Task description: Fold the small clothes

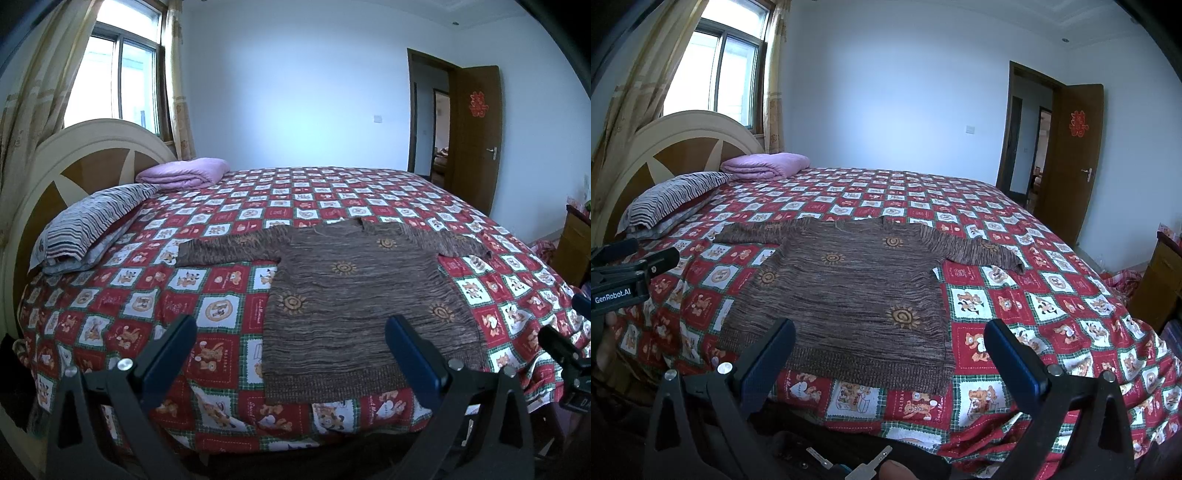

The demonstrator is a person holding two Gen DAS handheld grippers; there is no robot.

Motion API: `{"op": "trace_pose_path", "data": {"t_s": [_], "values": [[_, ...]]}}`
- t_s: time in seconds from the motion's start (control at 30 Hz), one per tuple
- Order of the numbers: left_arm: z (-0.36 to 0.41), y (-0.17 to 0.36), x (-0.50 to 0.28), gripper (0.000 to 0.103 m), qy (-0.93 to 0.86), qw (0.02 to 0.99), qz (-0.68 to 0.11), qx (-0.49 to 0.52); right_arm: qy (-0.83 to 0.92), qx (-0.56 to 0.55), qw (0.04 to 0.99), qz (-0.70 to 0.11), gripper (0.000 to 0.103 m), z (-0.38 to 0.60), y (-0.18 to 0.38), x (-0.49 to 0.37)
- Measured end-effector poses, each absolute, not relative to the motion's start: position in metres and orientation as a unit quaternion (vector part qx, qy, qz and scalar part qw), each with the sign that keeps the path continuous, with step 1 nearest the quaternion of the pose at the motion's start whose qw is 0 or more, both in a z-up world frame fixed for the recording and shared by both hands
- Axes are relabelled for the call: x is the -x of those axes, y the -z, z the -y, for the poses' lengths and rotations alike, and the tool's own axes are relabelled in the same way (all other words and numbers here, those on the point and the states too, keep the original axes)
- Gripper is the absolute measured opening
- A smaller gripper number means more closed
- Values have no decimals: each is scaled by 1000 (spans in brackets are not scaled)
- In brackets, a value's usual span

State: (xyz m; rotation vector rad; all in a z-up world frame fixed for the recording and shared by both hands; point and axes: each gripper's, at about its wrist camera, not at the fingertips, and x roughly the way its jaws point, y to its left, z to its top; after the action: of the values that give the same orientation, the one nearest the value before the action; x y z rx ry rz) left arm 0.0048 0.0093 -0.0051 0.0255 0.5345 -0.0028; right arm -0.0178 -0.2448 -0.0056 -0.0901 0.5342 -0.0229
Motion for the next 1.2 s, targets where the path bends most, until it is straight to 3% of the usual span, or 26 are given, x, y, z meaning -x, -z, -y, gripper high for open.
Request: {"op": "trace_pose_path", "data": {"t_s": [1.2], "values": [[-10,5,-5,103,3,964,-265,-11,5,42,963,-267,102,244,10,17]]}}
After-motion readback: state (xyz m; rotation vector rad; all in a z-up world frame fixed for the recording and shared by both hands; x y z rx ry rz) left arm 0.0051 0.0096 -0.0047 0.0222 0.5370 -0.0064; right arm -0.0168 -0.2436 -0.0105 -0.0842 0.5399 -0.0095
